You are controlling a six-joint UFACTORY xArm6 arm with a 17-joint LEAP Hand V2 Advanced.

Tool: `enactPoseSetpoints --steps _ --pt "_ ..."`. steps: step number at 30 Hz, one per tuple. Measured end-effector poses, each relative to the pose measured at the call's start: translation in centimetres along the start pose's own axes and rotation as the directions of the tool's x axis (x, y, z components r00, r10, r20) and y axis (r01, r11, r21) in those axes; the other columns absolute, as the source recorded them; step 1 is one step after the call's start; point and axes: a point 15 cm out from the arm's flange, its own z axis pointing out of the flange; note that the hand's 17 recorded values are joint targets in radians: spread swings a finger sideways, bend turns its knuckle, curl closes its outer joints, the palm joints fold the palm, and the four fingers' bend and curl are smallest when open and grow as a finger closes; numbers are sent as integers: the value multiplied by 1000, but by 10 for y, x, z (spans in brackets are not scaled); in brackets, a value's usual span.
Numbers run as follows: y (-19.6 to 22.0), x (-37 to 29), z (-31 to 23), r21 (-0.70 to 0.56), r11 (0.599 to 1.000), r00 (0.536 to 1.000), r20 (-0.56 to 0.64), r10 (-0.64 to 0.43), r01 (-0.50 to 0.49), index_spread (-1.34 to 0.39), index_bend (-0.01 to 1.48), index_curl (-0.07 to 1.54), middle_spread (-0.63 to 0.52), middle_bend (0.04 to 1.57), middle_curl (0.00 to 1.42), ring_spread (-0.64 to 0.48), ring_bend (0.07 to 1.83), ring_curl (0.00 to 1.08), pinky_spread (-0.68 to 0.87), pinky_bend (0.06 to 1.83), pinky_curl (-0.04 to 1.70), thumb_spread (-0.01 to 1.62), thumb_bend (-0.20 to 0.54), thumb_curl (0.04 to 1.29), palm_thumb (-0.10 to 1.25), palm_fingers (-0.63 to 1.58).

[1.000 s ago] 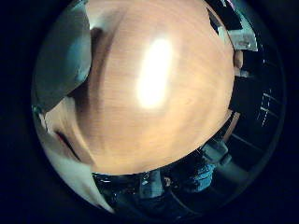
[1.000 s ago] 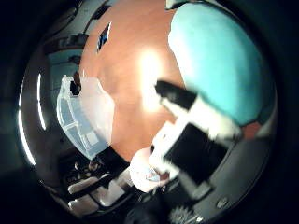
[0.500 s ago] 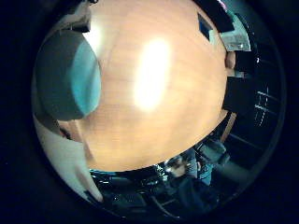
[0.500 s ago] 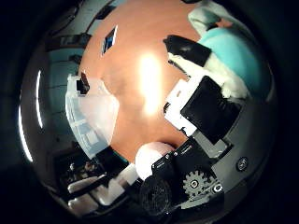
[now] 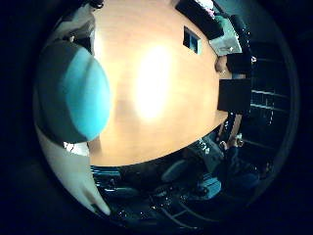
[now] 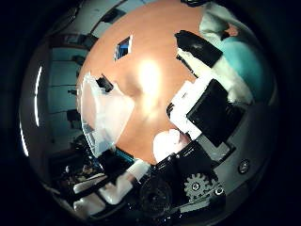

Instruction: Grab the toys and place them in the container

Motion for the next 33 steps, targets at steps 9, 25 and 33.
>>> enactPoseSetpoints --steps 9,25,33 --pt "22 -48 -72 40 998 998 -32 -52 53 -326 926 1027 -221 1206 1005 -239 1365 792 -203 1254 916 1233 -9 523 1061 1016" --pt "46 -195 -169 140 966 975 -68 -210 218 -327 885 1056 -225 1176 1022 -243 1324 817 -223 1202 966 1228 -9 548 1060 1039" --pt "48 -274 -182 160 938 952 -55 -302 307 -331 868 1066 -228 1160 1030 -247 1307 828 -234 1181 982 1220 -9 550 1055 1050"
